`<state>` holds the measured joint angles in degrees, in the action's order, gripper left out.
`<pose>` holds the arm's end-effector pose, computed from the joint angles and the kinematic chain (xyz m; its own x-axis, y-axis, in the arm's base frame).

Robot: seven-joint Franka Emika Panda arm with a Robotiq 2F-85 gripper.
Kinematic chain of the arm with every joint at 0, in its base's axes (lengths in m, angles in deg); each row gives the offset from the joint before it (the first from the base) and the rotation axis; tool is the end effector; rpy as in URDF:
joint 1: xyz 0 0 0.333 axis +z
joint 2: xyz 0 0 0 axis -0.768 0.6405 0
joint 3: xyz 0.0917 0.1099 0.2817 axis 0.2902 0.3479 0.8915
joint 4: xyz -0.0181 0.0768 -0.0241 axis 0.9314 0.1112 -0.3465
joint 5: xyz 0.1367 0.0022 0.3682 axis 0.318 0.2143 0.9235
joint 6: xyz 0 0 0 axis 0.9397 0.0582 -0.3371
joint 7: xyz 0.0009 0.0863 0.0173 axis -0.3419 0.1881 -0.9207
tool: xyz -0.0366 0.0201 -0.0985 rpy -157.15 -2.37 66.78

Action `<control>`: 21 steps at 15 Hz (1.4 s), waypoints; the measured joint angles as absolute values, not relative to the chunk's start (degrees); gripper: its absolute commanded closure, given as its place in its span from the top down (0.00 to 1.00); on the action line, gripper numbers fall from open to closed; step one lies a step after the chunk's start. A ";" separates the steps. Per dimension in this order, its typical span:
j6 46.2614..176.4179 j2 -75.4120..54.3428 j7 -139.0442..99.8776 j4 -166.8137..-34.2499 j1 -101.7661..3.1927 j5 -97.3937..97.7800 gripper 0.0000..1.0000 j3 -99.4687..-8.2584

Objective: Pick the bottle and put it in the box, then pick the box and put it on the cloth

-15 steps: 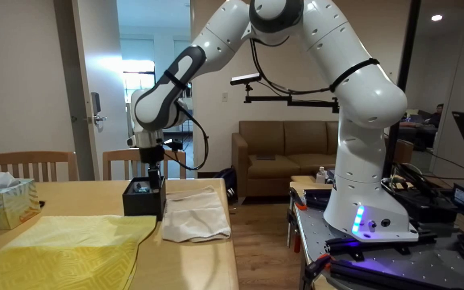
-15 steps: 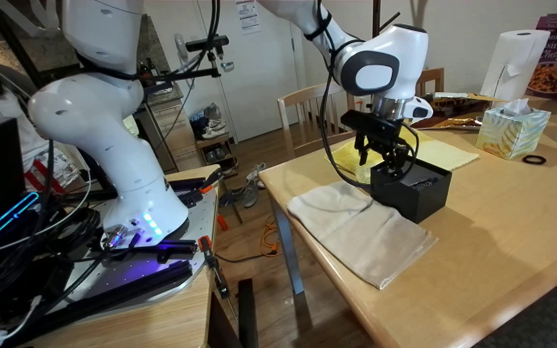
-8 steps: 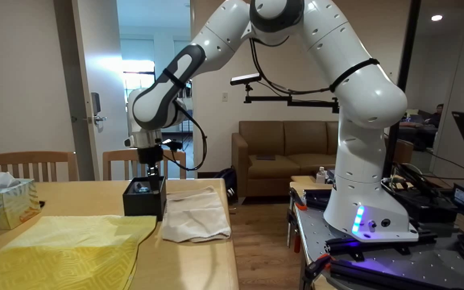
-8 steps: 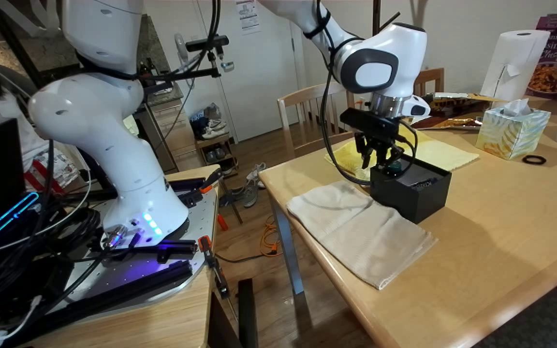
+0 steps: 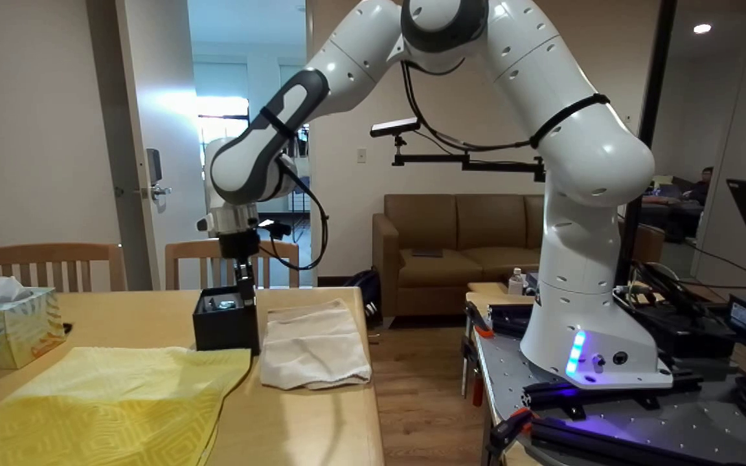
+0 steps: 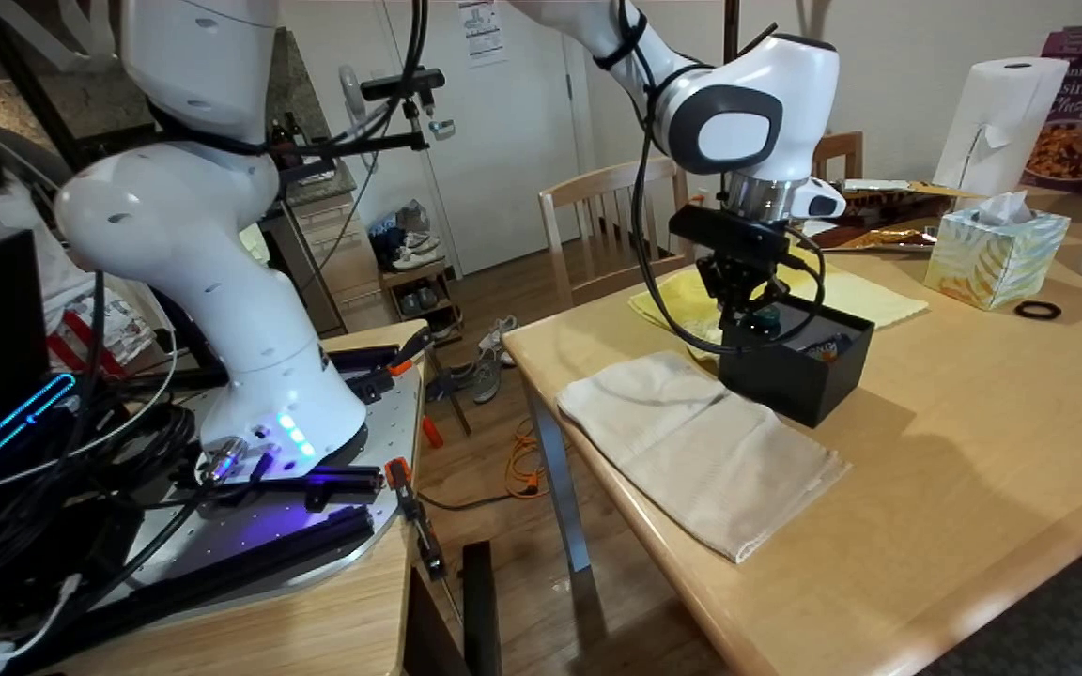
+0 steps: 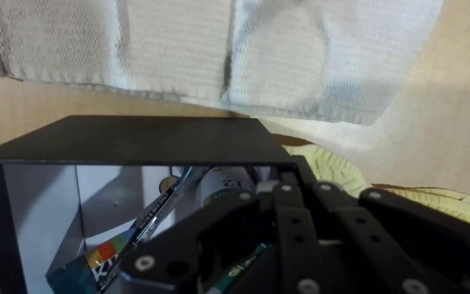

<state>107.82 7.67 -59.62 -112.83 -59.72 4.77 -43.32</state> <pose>0.6310 -0.0357 0.1921 0.8578 0.5094 -0.0678 0.4959 -0.8552 -0.1510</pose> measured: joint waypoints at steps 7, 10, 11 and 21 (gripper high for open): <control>104.70 7.72 -61.05 -108.52 -59.62 4.23 0.01 -44.00; 104.53 7.66 -61.05 -106.52 -59.26 3.24 0.01 -44.57; 104.51 7.62 -61.05 -105.80 -58.93 2.65 0.01 -44.95; 103.86 4.53 -61.02 -101.66 -56.89 -2.20 0.01 -46.55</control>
